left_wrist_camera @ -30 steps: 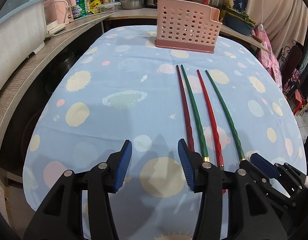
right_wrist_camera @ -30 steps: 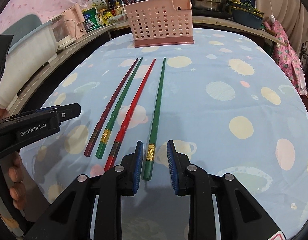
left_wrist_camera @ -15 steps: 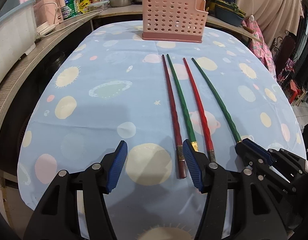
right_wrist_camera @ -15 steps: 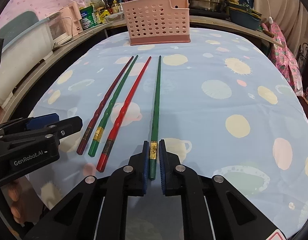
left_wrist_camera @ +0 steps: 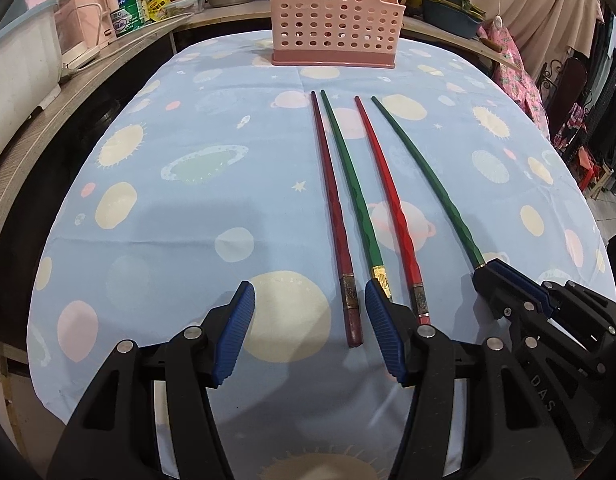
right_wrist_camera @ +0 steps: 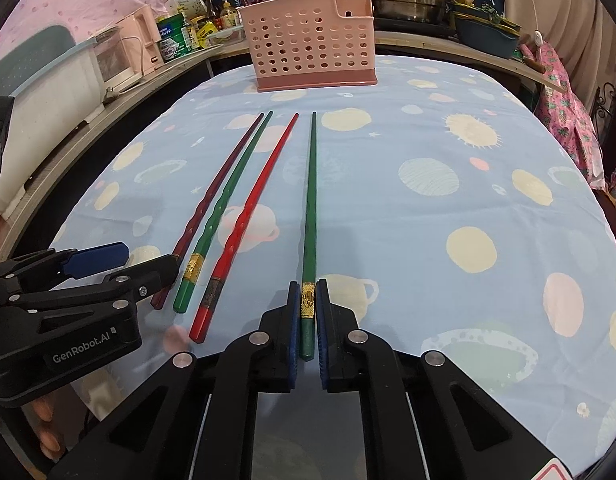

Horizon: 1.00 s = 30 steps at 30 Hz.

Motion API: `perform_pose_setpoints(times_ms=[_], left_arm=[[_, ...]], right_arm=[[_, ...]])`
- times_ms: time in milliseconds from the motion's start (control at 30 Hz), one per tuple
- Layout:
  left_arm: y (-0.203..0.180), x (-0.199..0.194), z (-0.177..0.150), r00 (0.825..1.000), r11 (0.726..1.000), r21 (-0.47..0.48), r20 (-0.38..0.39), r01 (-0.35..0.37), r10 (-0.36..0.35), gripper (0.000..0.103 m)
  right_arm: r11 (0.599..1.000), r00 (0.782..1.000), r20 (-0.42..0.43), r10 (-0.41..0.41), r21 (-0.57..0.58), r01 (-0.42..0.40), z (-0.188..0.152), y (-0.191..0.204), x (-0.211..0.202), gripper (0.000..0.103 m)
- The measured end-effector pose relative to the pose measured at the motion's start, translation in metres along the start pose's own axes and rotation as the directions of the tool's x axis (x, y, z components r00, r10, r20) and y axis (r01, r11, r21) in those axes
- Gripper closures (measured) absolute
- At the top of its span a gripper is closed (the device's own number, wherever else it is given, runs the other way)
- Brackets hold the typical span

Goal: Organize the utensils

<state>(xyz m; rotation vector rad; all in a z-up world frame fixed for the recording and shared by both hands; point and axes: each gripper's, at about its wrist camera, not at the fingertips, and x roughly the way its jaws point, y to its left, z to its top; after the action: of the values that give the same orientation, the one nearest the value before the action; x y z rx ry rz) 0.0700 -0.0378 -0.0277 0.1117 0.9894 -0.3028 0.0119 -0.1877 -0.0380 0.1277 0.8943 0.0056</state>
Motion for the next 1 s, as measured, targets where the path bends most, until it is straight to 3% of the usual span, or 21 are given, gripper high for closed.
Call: perform_pose_setpoints(times_ms=[533,733,1000], left_arm=[[-0.0019,0.0045,-0.0029,1.000,1.000,0.011,-0.002,-0.019,0.019,0.053],[0.0000,0.0038,-0.0023,1.000,1.000,0.005,0.003,-0.014,0.014,0.066],[0.0018,0.0033,-0.0009,1.000,1.000,-0.002,-0.001,0.006,-0.006,0.093]], right_arm=[[1.000,1.000,0.000,0.000,-0.001,0.000,-0.0002,0.0007,-0.0001,0.096],[1.000,1.000,0.000,0.000,0.000,0.000,-0.0002,0.0002,0.0000,0.096],[1.000,1.000,0.000,-0.001,-0.001,0.001,-0.0001,0.0009,-0.0001,0.096]])
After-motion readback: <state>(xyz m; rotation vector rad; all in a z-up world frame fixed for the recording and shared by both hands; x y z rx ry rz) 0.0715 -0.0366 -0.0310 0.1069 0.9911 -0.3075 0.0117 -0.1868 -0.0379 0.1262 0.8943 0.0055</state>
